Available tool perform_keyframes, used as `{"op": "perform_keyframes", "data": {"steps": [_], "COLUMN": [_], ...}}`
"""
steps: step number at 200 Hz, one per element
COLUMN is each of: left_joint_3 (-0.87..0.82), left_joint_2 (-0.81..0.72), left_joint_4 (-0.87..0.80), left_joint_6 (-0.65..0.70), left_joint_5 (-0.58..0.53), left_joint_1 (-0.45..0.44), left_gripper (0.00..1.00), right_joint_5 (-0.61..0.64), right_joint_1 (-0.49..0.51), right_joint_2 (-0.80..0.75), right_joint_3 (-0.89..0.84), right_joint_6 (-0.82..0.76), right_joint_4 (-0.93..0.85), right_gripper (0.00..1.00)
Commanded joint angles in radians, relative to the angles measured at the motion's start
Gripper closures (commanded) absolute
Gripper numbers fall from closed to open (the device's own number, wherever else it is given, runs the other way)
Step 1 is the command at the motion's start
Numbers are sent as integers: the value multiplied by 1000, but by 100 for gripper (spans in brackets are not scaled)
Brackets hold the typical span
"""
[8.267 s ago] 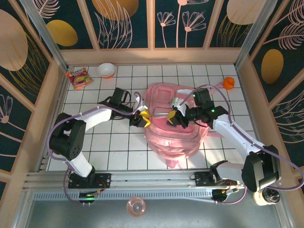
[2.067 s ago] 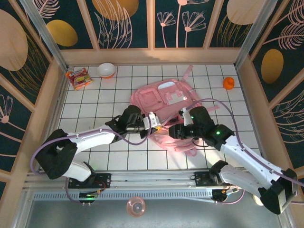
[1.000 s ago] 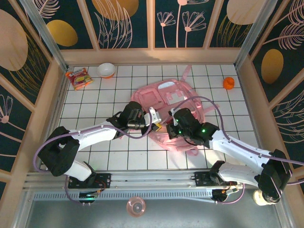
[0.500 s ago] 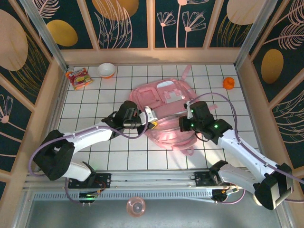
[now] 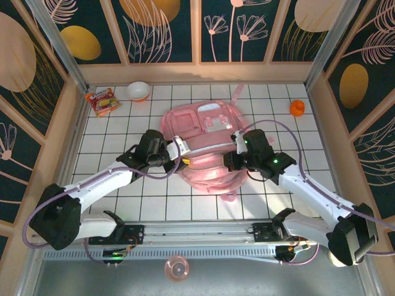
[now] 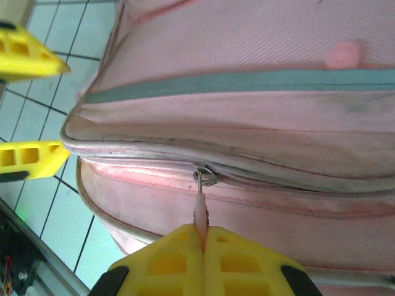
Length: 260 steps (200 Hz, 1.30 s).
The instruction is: Pack books, pencil case, and school supplies into a backpack
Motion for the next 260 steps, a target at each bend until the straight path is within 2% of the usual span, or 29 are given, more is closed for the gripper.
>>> {"op": "perform_keyframes", "data": {"steps": [1, 31, 55, 84, 97, 115, 124, 140, 153, 172, 188, 213, 222, 228, 244, 251, 260], "left_joint_3": [81, 134, 196, 238, 274, 265, 250, 191, 147, 84, 40, 22, 27, 37, 99, 135, 167], "left_joint_2": [14, 87, 174, 265, 295, 308, 297, 258, 218, 157, 116, 90, 88, 87, 101, 114, 129], "left_joint_4": [-81, -85, -72, 0, 17, 45, 47, 58, 63, 60, 61, 56, 57, 52, 0, -33, -44], "left_joint_6": [41, 116, 106, 56, 35, 10, 21, 33, 44, 85, 119, 145, 147, 146, 134, 122, 88], "left_joint_5": [74, 71, 61, 70, 50, -31, -43, -30, -17, 17, 26, 9, -8, -11, 41, 78, 108], "left_joint_1": [-9, -77, -118, -147, -148, -148, -147, -136, -112, -67, -35, 1, 2, 2, 1, 2, -8], "left_gripper": [36, 32, 30, 36, 45, 75, 82, 93, 97, 95, 93, 89, 79, 67, 43, 37, 35], "right_joint_5": [-56, -40, -19, 21, 43, 73, 69, 37, 21, 6, -60, -116, -114, -108, -88, -83, -77], "right_joint_1": [38, 40, 35, 22, 9, -38, -64, -171, -222, -254, -250, -186, -149, -126, -82, -77, -77], "right_joint_2": [21, 34, 35, 30, 26, 6, -11, -37, -53, -54, -41, -41, -42, -42, -38, -40, -41], "right_joint_3": [29, 37, 58, 76, 81, 78, 64, 32, 17, 0, -12, -30, -30, -30, -28, -29, -33], "right_joint_6": [9, -10, -18, -12, -5, 12, 15, 14, 2, -11, -6, 40, 56, 65, 85, 91, 93], "right_joint_4": [52, 28, 1, -32, -47, -73, -72, -70, -72, -72, -44, 25, 42, 48, 54, 55, 56], "right_gripper": [100, 100, 100, 100, 100, 100, 100, 100, 100, 100, 100, 100, 100, 100, 100, 100, 100]}}
